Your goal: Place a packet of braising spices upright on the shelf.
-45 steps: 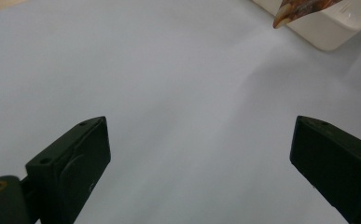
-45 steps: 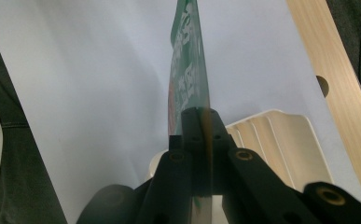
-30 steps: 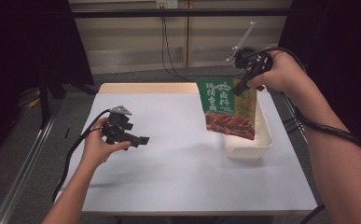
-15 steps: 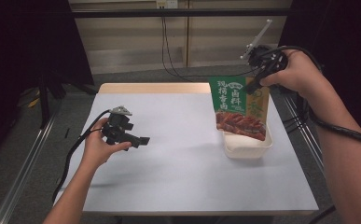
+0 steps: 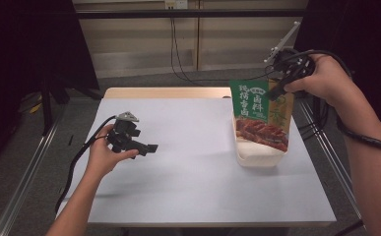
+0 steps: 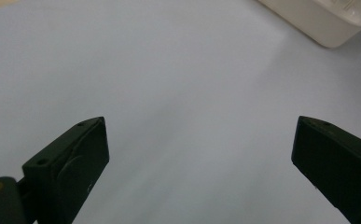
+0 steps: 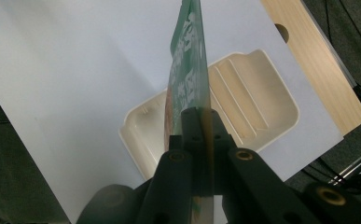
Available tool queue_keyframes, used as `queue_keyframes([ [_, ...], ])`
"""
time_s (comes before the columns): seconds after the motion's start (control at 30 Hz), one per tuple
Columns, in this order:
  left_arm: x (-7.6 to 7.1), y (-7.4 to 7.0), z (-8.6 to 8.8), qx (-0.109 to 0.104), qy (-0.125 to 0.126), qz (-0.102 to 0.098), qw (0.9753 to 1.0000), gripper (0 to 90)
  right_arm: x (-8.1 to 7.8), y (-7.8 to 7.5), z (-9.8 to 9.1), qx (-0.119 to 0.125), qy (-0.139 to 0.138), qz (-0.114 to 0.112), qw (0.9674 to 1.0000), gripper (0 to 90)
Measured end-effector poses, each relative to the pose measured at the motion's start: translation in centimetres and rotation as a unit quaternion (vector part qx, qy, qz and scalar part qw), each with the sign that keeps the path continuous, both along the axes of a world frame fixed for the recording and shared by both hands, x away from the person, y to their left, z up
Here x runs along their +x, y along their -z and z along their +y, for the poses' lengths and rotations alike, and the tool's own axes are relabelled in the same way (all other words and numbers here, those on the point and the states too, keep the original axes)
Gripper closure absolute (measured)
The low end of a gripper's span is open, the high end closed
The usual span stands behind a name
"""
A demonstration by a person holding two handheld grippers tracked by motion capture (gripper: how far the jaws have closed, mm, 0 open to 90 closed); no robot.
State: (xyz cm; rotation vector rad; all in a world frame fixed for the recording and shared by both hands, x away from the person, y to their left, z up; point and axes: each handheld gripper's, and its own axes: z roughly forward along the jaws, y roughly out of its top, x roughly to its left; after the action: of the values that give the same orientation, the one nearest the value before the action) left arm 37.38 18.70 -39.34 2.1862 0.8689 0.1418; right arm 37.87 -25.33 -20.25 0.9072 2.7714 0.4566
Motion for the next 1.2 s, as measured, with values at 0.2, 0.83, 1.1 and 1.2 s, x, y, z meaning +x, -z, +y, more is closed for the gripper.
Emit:
queue_keyframes([
  [0.2,-0.1,0.1,0.0,0.001,0.002,-0.003,1.0000,3.7,0.0,0.4,-0.5,-0.003,0.005,-0.001,1.0000,90.0],
  [0.83,0.0,0.2,-0.1,-0.004,0.003,0.000,1.0000,3.5,1.3,1.2,0.5,-0.006,0.011,0.000,0.9999,90.0],
  [1.1,-0.1,0.1,0.1,-0.004,0.005,-0.004,1.0000,3.5,1.5,2.0,0.8,-0.009,0.010,0.003,0.9999,90.0],
  [1.2,-0.2,0.2,0.2,-0.007,0.005,-0.003,1.0000,3.6,1.4,2.4,0.5,-0.008,0.012,0.007,0.9999,90.0],
])
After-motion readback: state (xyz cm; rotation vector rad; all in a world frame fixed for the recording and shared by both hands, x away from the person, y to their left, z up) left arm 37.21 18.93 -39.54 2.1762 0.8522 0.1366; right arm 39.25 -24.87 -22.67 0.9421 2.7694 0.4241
